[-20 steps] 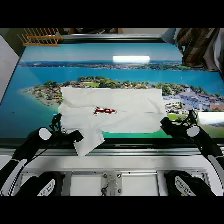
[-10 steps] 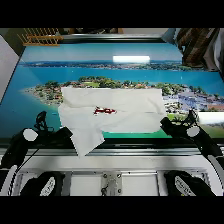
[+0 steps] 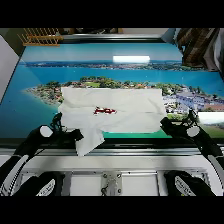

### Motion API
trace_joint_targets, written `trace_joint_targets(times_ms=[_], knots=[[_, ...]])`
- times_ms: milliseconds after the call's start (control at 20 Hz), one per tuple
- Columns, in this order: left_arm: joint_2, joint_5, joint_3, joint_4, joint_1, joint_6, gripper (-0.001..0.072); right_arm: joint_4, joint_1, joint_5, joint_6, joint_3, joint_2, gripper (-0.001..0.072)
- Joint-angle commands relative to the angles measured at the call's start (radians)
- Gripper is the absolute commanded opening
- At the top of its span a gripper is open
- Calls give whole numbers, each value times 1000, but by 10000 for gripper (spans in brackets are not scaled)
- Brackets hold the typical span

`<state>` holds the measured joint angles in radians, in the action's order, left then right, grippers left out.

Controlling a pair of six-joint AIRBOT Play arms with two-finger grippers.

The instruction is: Fold the clothes and pants, and hang the long-sleeved shirts on hangers.

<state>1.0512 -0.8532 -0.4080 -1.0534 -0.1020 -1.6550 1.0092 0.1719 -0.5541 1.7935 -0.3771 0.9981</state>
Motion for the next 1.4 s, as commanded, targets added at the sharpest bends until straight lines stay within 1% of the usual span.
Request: trace_joint_targets(times_ms=[0, 50, 100, 200, 300, 350, 450, 550, 650, 750, 950, 1150, 1300, 1350], knots=[[94, -40, -77, -32, -98, -22, 221, 8, 2, -51, -68, -15, -1, 8], [95, -78, -100, -60, -97, -20, 67, 32, 3, -90, -74, -32, -1, 8], [84, -127, -124, -103, -89, -17, 8, 86, 10, -151, -74, -60, -1, 9], [18, -210, -152, -154, -57, -5, 8, 223, 31, -288, -74, -119, -1, 8], [-78, -284, -162, -159, -10, 14, 7, 371, 54, -458, -75, -182, -1, 8], [-129, -317, -162, -158, 10, 18, 7, 410, 60, -526, -101, -204, -1, 8], [-209, -366, -162, -153, 23, 22, 7, 437, 57, -612, -148, -235, -1, 7], [-269, -385, -165, -136, 14, 24, 7, 435, 57, -649, -148, -256, 0, 7], [-290, -385, -192, -130, 14, 24, 7, 435, 57, -671, -148, -288, 0, 7], [-250, -385, -256, -130, 14, 32, 7, 435, 57, -684, -148, -340, 4, 6], [-70, -360, -423, -130, 14, 82, 7, 429, 54, -684, -145, -469, 67, 6], [126, -315, -592, -131, 14, 123, 7, 420, 29, -676, -144, -612, 216, 7], [270, -303, -713, -131, 14, 134, 7, 420, -10, -655, -139, -713, 339, 7], [317, -301, -753, -132, 15, 134, 7, 420, -20, -639, -121, -741, 373, 7]])
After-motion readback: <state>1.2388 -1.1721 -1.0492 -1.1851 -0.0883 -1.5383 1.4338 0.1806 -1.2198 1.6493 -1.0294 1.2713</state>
